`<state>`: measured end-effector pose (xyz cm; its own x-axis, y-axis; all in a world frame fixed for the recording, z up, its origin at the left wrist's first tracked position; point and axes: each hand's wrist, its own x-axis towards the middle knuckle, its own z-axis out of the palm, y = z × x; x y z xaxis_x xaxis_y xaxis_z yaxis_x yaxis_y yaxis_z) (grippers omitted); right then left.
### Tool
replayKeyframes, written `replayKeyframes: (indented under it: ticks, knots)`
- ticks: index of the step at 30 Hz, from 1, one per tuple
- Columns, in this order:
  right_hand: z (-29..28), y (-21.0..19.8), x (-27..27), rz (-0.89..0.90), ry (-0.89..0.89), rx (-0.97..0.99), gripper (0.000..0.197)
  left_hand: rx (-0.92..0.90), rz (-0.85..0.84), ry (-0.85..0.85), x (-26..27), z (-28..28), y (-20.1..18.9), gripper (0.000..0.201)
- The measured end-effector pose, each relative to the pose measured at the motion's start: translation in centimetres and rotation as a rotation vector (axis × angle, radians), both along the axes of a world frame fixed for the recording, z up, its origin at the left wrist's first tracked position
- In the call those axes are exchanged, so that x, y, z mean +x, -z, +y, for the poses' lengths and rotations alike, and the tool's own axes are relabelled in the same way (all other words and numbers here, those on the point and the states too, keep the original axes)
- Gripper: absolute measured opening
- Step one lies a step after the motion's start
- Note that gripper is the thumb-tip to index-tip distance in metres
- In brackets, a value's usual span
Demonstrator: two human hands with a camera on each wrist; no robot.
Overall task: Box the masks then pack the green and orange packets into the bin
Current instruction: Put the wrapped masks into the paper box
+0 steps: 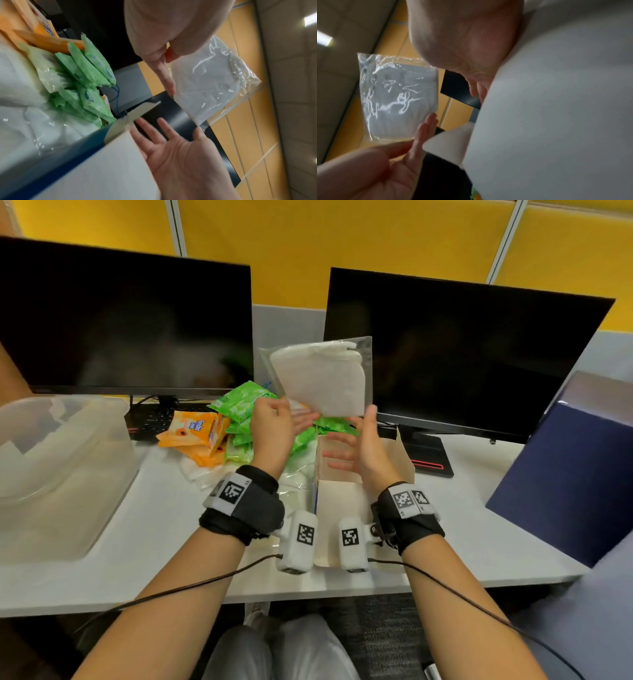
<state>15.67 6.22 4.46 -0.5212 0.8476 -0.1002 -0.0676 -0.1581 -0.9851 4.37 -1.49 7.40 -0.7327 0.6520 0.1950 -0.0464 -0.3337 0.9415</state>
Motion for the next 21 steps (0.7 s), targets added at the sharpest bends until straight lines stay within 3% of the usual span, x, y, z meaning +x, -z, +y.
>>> replayKeyframes:
  ticks: [3, 6, 8, 11, 13, 17, 21]
  knots:
    - [0.3, -0.2, 1.1, 0.314, 0.028, -0.12, 0.072, -0.037, -0.05, 0.06, 1.0, 1.0, 0.6, 0.014]
    - [0.1, -0.2, 2.1, 0.511, 0.074, -0.114, 0.051, -0.142, -0.027, 0.081, 1.3, 1.8, 1.4, 0.018]
    - [-0.1, 0.0, 2.1, 0.478, 0.061, -0.045, 0.026, -0.223, 0.202, -0.017, 1.6, 1.9, 1.6, 0.011]
    - [-0.2, 0.2, 1.8, 0.426, 0.092, 0.008, 0.023, -0.487, 0.747, -0.168, 1.8, 1.7, 2.2, 0.057]
    - [-0.1, 0.2, 1.8, 0.438, 0.135, 0.014, 0.025, -0.634, 0.742, -0.066, 1.7, 1.5, 2.1, 0.083]
    - [0.1, -0.2, 2.8, 0.362, 0.223, 0.054, 0.011, -0.947, 0.768, 0.264, 0.9, 1.4, 0.7, 0.079]
    - [0.6, -1.7, 5.2, 0.018, 0.359, 0.423, 0.011, -1.004, 0.66, 0.385, 0.1, 0.8, 0.5, 0.077]
